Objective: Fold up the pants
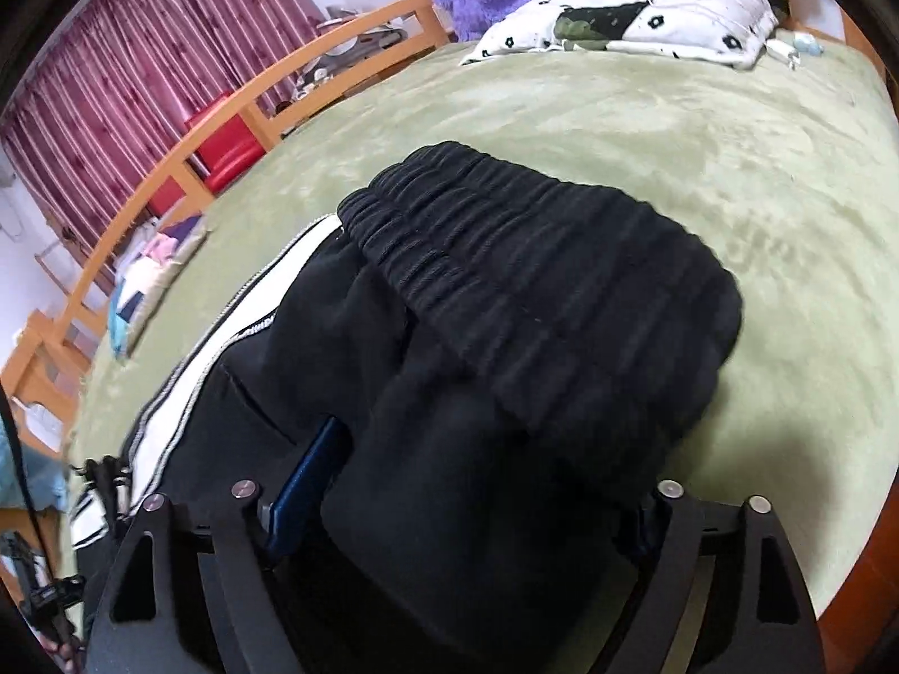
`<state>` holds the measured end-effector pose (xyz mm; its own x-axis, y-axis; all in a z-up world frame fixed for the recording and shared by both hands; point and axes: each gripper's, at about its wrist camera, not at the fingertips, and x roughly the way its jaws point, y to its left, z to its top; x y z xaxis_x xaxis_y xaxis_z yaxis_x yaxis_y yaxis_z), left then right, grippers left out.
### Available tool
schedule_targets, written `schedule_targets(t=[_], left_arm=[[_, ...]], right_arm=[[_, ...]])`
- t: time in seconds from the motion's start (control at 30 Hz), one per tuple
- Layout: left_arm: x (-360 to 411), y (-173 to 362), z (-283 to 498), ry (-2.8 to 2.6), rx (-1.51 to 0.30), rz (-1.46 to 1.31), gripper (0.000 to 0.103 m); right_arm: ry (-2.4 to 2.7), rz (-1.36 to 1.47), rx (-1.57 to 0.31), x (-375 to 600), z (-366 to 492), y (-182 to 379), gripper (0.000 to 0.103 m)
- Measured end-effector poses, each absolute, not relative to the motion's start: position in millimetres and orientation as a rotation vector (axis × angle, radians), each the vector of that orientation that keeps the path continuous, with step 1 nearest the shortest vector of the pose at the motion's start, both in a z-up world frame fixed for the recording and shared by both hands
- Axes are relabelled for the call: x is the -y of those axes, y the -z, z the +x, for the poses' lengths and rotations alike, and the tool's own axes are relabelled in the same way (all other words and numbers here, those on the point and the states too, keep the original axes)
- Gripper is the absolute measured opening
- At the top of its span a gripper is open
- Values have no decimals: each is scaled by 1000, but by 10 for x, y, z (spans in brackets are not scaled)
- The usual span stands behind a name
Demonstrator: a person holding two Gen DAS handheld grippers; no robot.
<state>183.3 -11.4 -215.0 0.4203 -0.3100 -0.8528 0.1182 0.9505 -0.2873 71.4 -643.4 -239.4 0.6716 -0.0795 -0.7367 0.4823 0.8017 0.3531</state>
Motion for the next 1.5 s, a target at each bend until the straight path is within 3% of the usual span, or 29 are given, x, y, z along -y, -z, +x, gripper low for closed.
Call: schedule_targets(t=[0.03,0.1,0.13,0.53,0.73,0.87,0.97,1.03,1.17,1.2,1.33,1.5], left_arm=[[125,2138,1823,281,-1101,-199,37],[111,2058,1780,283,-1072,-202,16],[99,1999,1746,296,-1055,-209,11],[-415,1178,1523,393,-901,-293,10],[-1086,813,1449,251,-831,-246,10],[-1539,951,1453,165,-854,-244,10],[-1650,1302,1518,110,-927,-221,15],[-1667,1591,1552,26,-985,-171,38],[-1693,1938,1432,-9,-1019,-163,52],[-1695,1975,1372,-4,-1016,-168,60],[-1715,2100,1106,-24,-1016,-177,68],[-1752,2172,586,1,-958,-213,72]], right_arm=[[347,539,-785,6400,742,2365,63],[329,556,-779,6370,725,2296,27],[290,590,-763,6324,702,2218,25],[190,389,-526,5062,804,577,20],[15,399,-506,4349,959,282,20],[-66,369,-530,3930,1089,482,22],[-68,353,-633,3834,1288,934,28],[38,293,-718,3868,1396,1286,32],[183,295,-932,4151,1371,1966,39],[170,345,-980,4259,1300,2116,40],[209,347,-978,4350,1016,2097,46],[284,175,-888,3999,675,1676,46]])
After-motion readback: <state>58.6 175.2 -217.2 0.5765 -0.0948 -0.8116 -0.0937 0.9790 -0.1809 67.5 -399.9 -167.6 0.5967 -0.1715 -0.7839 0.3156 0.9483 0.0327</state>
